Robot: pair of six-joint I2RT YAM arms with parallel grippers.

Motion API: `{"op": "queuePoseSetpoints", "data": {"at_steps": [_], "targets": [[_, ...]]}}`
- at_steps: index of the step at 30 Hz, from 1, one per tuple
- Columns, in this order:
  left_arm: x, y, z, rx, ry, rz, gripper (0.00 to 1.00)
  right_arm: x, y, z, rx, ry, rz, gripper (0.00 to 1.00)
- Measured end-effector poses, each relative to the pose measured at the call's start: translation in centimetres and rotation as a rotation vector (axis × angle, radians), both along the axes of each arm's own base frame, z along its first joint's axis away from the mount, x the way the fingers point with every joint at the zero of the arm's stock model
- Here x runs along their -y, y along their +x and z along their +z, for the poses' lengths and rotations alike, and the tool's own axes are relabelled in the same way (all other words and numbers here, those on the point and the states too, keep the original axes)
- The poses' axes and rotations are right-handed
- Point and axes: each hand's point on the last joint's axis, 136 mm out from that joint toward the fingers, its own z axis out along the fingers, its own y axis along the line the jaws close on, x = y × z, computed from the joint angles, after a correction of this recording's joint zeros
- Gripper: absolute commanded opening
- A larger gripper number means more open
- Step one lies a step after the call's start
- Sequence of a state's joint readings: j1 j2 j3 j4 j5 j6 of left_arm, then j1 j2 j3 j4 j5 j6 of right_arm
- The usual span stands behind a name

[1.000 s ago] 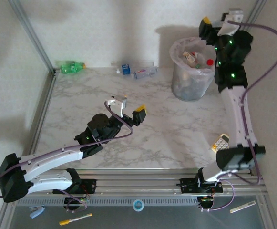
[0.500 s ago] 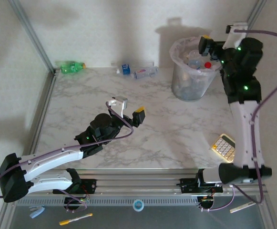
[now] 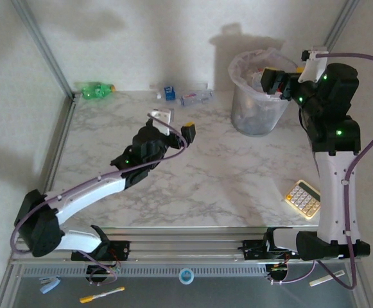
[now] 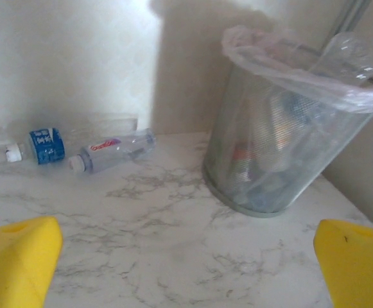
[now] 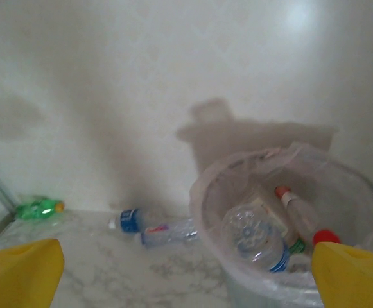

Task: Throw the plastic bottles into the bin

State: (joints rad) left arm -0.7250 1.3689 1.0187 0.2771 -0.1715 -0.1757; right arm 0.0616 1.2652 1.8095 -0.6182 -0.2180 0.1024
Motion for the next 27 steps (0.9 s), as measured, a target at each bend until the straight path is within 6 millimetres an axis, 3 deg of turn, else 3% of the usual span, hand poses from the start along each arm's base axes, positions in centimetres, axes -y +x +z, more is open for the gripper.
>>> {"op": "queuePoseSetpoints", "data": {"at_steps": [5,10,16,23,27], "targets": [[1.0,4.5,-1.5,-0.068,0.093,-0.010,1.00,-1.0,-1.5,-0.3,-0.035,0.033,0.060,0.99],[1.4,8.8,-4.3,-0.152,0.174,-0.041,1.00,-1.7,-3.0,-0.8,-0.059,0.051,0.105,0.99],[1.6,14.0,-7.5,-0.249,0.212,-0.063,1.00,-2.1,-3.2,-2.5,-0.114,0.055,0.129,0.99],[1.7,18.8,-11.4,-0.358,0.094,-0.083,0.99,-2.7,-2.9,-5.4,-0.195,0.057,0.151,0.99],[0.4,21.2,-14.6,-0.447,-0.039,-0.061,1.00,-3.0,-2.9,-5.7,-0.207,0.053,0.162,0.99]]}}
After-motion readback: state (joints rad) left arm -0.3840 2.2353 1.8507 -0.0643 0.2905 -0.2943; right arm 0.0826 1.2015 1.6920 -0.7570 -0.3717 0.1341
